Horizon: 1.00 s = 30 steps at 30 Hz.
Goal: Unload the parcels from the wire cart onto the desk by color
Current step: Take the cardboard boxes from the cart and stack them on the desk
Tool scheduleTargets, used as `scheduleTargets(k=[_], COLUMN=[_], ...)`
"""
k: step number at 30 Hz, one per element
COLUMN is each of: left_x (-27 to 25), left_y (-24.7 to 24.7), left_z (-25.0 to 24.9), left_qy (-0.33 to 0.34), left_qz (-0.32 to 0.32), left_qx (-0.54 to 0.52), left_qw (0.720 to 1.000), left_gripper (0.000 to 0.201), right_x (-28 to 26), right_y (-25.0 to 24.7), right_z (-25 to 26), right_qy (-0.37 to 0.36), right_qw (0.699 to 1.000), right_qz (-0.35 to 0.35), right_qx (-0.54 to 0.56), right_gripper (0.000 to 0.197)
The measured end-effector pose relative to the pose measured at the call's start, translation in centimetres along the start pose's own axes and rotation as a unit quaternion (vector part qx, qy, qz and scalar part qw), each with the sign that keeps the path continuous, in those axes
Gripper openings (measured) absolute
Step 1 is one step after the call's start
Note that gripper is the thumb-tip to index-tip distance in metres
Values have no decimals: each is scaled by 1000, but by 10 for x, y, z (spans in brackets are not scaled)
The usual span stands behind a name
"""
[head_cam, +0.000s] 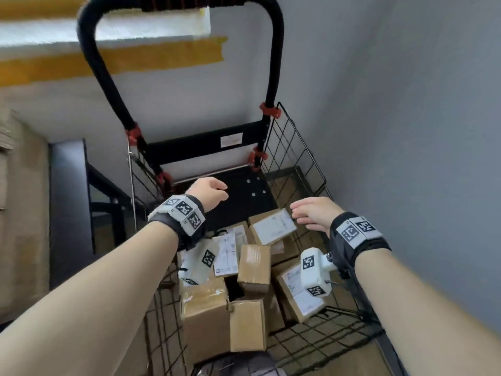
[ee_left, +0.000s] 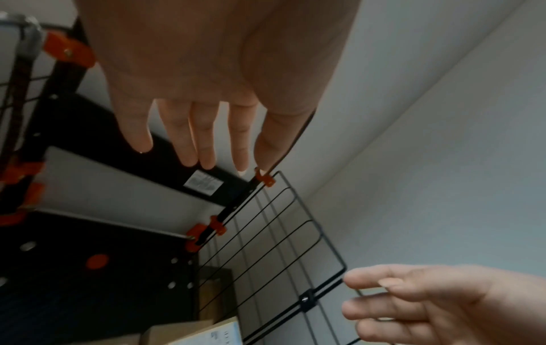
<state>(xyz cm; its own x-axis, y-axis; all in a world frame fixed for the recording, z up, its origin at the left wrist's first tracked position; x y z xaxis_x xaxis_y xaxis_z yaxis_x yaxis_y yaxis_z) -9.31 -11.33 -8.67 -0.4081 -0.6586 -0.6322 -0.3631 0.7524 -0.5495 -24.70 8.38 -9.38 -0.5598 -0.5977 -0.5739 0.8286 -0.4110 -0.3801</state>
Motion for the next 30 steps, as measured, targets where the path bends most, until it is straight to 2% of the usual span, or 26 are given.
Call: scheduleTargets(k=[4, 11, 16, 19, 23, 25, 27, 30], left_x=[36, 94, 135, 152, 168, 173, 180, 194], left_y=[23, 61, 110, 136, 165, 178, 186, 190], left_z=[25, 70, 84, 90, 99, 106, 111, 108], left_qy=[-73, -160, -188, -199, -214, -225, -235, -242], left_qz=[-11, -1, 36, 53, 70, 84, 91, 97], left_qx=[-4, -21, -32, -34, -41, -42, -47, -81], left_qw=[997, 987, 981, 978, 974, 970, 967, 962], left_gripper=[30, 30, 31, 31, 30, 29, 30, 25], right_x=[55, 121, 155, 169, 180, 187, 204, 231], right_y=[-10, 25, 34, 39, 43, 57, 68, 80], right_z=[-44, -112, -158, -182, -211, -213, -199, -168], right_qy=[62, 133, 145, 154, 189, 177, 121, 35], right_qw=[998, 990, 981, 978, 976, 978, 987, 997], right_qz=[8, 43, 61, 76, 60, 86, 89, 57], right_qx=[0, -30, -118, -121, -92, -75, -62, 34], right_gripper=[28, 34, 36, 38, 38, 36, 32, 45])
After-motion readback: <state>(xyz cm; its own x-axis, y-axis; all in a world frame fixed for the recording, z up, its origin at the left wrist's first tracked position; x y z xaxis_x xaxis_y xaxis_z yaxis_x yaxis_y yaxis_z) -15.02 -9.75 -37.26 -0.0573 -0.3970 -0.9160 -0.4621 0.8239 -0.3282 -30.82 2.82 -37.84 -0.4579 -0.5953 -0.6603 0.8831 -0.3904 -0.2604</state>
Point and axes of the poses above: each hand's wrist, its own x-axis towards the middle knuckle, its own y-axis out of the palm, z = x × y, the point moved 10 cm from there along x, towards the middle knuckle, and after that the axes turned 13 degrees about -y, right-handed, at the moved point
